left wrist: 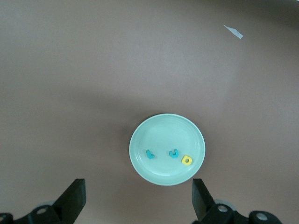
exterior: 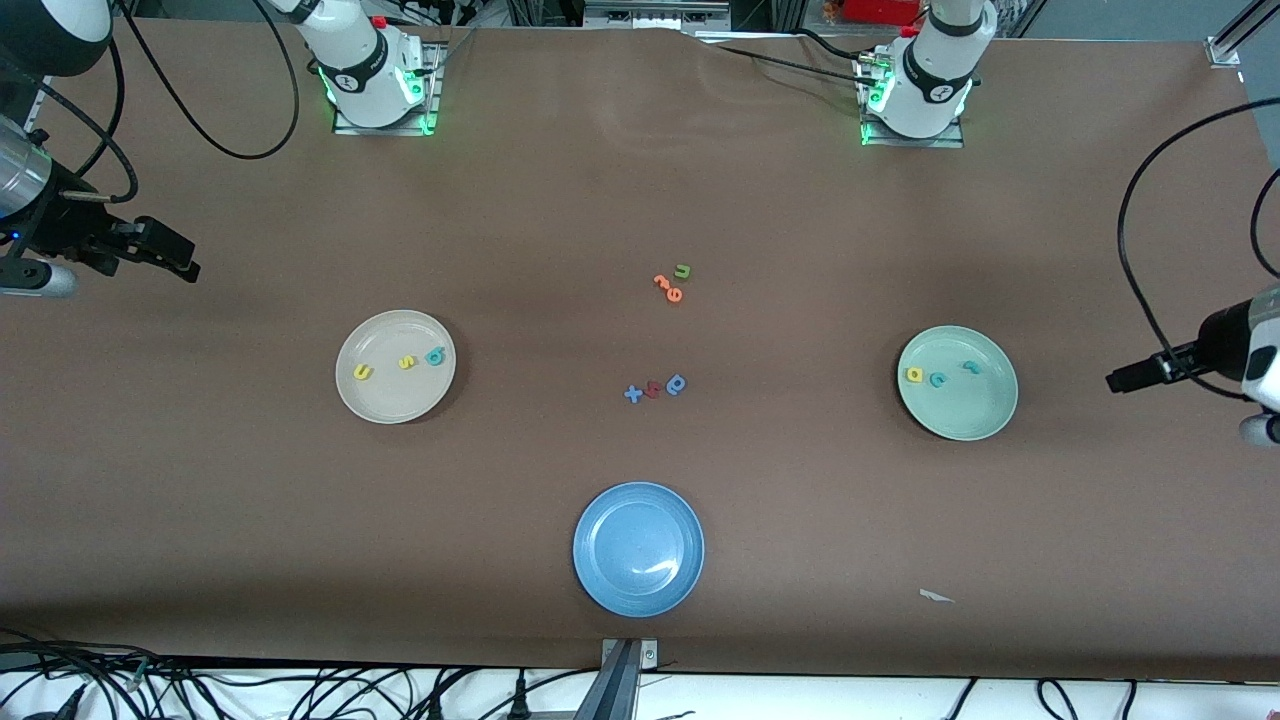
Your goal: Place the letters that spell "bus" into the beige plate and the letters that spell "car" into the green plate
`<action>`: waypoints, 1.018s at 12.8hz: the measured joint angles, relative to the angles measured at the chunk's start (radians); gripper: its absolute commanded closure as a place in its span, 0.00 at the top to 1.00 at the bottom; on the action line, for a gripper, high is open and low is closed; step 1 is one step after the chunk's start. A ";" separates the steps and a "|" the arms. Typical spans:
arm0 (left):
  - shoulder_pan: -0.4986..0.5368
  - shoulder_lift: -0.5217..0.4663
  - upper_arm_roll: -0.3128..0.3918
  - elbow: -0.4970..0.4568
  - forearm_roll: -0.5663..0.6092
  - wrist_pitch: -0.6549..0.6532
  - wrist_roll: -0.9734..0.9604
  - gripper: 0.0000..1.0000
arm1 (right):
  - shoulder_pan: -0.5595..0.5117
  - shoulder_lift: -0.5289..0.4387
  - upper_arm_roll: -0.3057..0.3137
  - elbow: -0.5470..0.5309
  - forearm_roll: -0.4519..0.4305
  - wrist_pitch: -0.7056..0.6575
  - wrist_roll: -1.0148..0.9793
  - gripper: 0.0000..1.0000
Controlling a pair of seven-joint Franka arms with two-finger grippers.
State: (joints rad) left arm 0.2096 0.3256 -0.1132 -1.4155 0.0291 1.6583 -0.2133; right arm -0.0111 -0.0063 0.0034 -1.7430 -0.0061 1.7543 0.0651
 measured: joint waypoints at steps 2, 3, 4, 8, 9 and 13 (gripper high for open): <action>-0.002 -0.024 -0.004 0.000 0.000 -0.017 0.000 1.00 | 0.000 0.001 0.000 0.000 0.000 0.000 0.000 1.00; -0.008 -0.029 -0.006 0.000 0.000 -0.019 0.000 1.00 | 0.000 0.001 0.000 0.000 0.000 0.000 0.000 1.00; -0.023 -0.032 -0.003 -0.001 0.000 -0.020 0.000 1.00 | 0.000 0.001 0.000 0.000 0.000 0.000 0.000 1.00; -0.206 -0.060 0.181 -0.003 -0.047 -0.039 0.011 0.99 | 0.001 0.001 0.000 0.000 0.000 0.001 0.000 1.00; -0.231 -0.073 0.209 -0.010 -0.055 -0.049 0.035 0.99 | 0.001 0.001 -0.001 0.000 0.000 0.001 0.000 1.00; -0.286 -0.127 0.251 -0.076 -0.059 -0.054 0.071 0.98 | 0.001 0.001 -0.001 0.000 0.000 0.001 0.000 1.00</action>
State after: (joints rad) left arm -0.0767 0.1982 0.1380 -1.4913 -0.0304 1.6045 -0.1420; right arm -0.0102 -0.0049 0.0023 -1.7430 -0.0061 1.7551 0.0649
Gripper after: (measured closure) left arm 0.013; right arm 0.000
